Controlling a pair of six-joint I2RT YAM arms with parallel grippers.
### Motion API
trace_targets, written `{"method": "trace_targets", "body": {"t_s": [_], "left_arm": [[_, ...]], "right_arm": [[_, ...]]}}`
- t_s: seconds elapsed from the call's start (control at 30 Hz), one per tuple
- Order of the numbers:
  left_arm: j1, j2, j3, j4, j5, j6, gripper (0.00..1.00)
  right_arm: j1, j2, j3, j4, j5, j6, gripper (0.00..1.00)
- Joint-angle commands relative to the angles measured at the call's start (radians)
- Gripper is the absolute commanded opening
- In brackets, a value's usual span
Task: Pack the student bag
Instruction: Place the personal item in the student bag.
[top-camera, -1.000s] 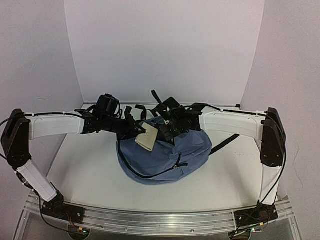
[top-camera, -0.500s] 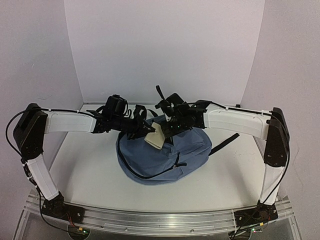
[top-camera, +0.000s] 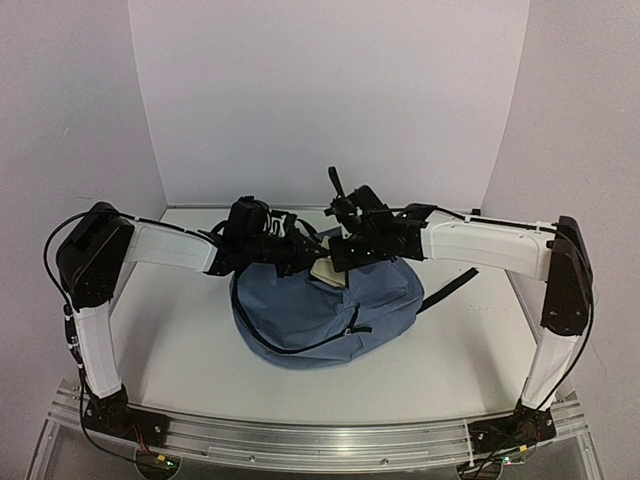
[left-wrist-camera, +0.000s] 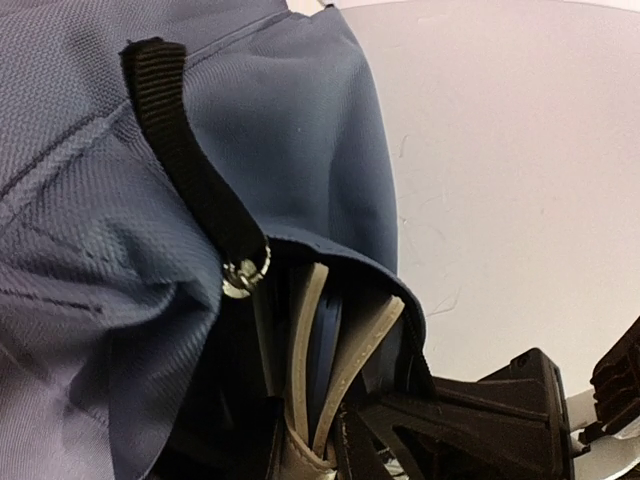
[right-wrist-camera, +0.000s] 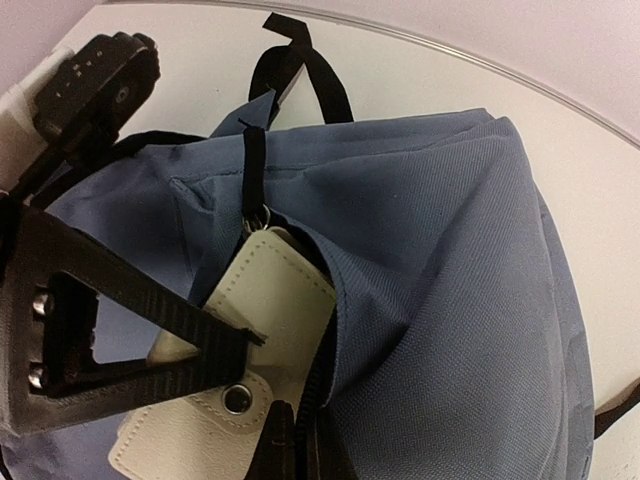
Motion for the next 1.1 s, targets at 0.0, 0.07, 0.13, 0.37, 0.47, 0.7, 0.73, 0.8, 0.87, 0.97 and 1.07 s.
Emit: {"method": "trace_targets", "body": {"t_s": [0.0,0.07,0.13,0.37,0.47,0.7,0.73,0.8,0.87,0.97,1.07], "left_arm": [[-0.002,0.052,0.072,0.277,-0.148,-0.061,0.0],[-0.006,0.075,0.093,0.283,-0.17,-0.06,0.0],[-0.015,0.094,0.111,0.284,-0.186,-0.057,0.0],[-0.094,0.122,0.121,0.176,-0.32,0.024,0.0],[-0.109,0.137,0.134,0.14,-0.335,0.038,0.01],[-0.11,0.082,0.163,-0.036,-0.299,0.155,0.26],[-0.111,0.069,0.163,-0.063,-0.297,0.176,0.31],[-0.113,0.041,0.16,-0.104,-0.295,0.204,0.41],[-0.122,0.015,0.15,-0.148,-0.322,0.236,0.48],[-0.138,-0.015,0.142,-0.221,-0.358,0.281,0.55],[-0.148,-0.029,0.134,-0.26,-0.37,0.3,0.55]], "right_arm": [[0.031,-0.088,-0.009,0.101,-0.082,0.034,0.0],[0.031,-0.092,-0.02,0.11,-0.087,0.035,0.0],[0.031,-0.094,-0.03,0.12,-0.09,0.037,0.0],[0.031,-0.094,-0.052,0.143,-0.079,0.052,0.0],[0.031,-0.096,-0.059,0.149,-0.074,0.059,0.0],[0.031,-0.118,-0.085,0.153,-0.053,0.057,0.0],[0.031,-0.122,-0.088,0.155,-0.051,0.056,0.0],[0.03,-0.126,-0.091,0.155,-0.049,0.057,0.0],[0.031,-0.127,-0.092,0.156,-0.052,0.057,0.0],[0.031,-0.126,-0.091,0.158,-0.056,0.055,0.0],[0.031,-0.123,-0.092,0.16,-0.06,0.054,0.0]]}}
